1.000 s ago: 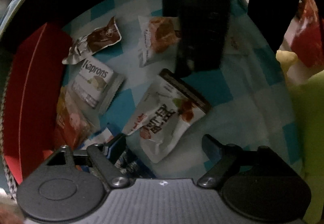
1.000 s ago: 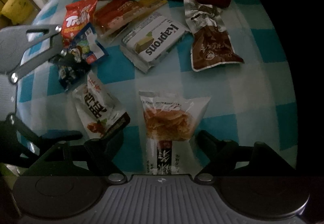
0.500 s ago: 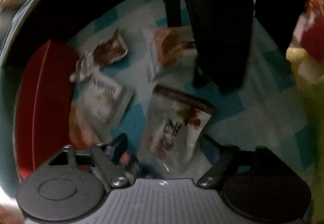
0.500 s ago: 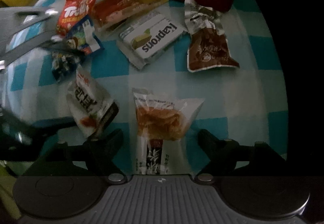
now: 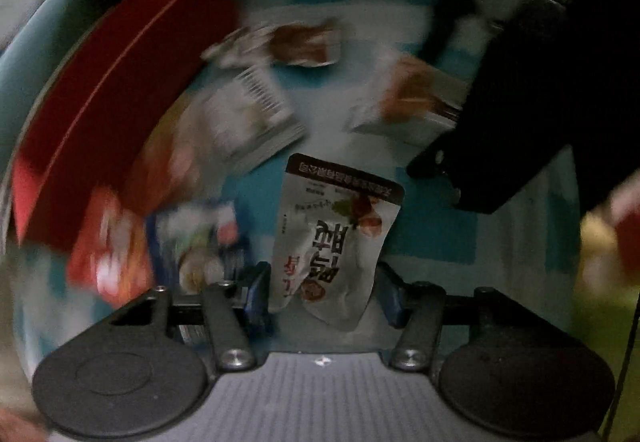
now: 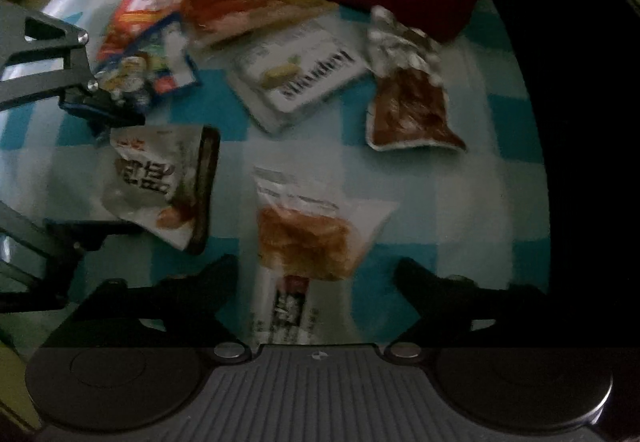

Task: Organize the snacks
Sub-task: 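Grasp the white spicy-strip bag with the left tool while the right tool holds its bag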

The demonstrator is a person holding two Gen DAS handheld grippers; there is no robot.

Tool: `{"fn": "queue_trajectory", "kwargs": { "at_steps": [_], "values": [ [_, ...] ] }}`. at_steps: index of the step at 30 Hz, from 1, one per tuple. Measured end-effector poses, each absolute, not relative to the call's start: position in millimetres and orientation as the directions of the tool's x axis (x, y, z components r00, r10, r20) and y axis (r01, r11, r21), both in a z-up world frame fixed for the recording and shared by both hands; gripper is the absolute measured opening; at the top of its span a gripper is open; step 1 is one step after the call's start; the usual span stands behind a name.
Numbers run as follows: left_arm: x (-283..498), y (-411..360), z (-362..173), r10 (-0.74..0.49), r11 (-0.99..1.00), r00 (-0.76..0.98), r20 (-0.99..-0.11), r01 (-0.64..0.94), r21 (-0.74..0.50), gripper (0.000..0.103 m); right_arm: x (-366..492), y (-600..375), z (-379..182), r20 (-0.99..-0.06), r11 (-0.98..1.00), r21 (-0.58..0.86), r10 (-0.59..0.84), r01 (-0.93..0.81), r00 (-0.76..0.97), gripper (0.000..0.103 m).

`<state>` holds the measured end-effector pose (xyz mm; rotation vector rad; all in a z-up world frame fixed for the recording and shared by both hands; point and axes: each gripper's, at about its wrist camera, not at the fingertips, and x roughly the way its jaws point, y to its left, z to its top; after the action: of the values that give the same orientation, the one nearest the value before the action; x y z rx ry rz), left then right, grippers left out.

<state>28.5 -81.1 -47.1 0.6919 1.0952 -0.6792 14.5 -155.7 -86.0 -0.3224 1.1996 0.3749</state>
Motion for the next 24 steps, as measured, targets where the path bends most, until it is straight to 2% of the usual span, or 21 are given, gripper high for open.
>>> {"fn": "queue_trajectory", "kwargs": {
  "at_steps": [2,6,10,11,14,18,19,21,23,24],
  "values": [
    [31,-72,-46,-0.13,0.705,0.273,-0.953,0.701,0.104,0.049,17,-155,-84,-0.942,0.897,-0.028,0.124,-0.441,0.313,0.073],
    [39,-57,-44,-0.119,0.812,0.253,-0.96,0.581,0.053,0.049,21,-158,-84,-0.941,0.904,-0.011,0.135,-0.427,0.311,0.074],
    [38,-56,-49,-0.086,0.845,0.262,-0.961,0.53,0.069,0.051,21,-154,-89,-0.941,0.889,-0.002,0.153,-0.457,0.301,0.09],
    [37,-57,-49,-0.084,0.846,0.265,-0.961,0.528,0.072,0.051,19,-151,-94,-0.946,0.881,-0.002,0.151,-0.472,0.286,0.101],
    [37,-55,-50,-0.082,0.849,0.275,-0.958,0.523,0.078,0.058,12,-147,-98,-0.945,0.877,-0.039,0.124,-0.48,0.302,0.103],
    [40,-56,-55,-0.093,0.862,0.28,-0.955,0.503,0.064,0.061,9,-148,-96,-0.945,0.875,-0.039,0.124,-0.483,0.303,0.103],
    [39,-56,-55,-0.088,0.864,0.288,-0.954,0.499,0.07,0.063,8,-147,-96,-0.945,0.87,-0.046,0.121,-0.49,0.304,0.103],
    [43,-51,-58,-0.058,0.883,0.285,-0.957,0.462,0.084,0.088,7,-147,-95,-0.947,0.867,-0.049,0.118,-0.497,0.299,0.103],
    [54,-39,-65,-0.053,0.905,0.246,-0.968,0.421,0.057,0.1,8,-147,-95,-0.949,0.872,-0.048,0.112,-0.486,0.294,0.103],
    [57,-36,-67,-0.064,0.908,0.233,-0.97,0.417,0.041,0.1,7,-147,-94,-0.95,0.88,-0.045,0.109,-0.473,0.293,0.103]
  ]
}}
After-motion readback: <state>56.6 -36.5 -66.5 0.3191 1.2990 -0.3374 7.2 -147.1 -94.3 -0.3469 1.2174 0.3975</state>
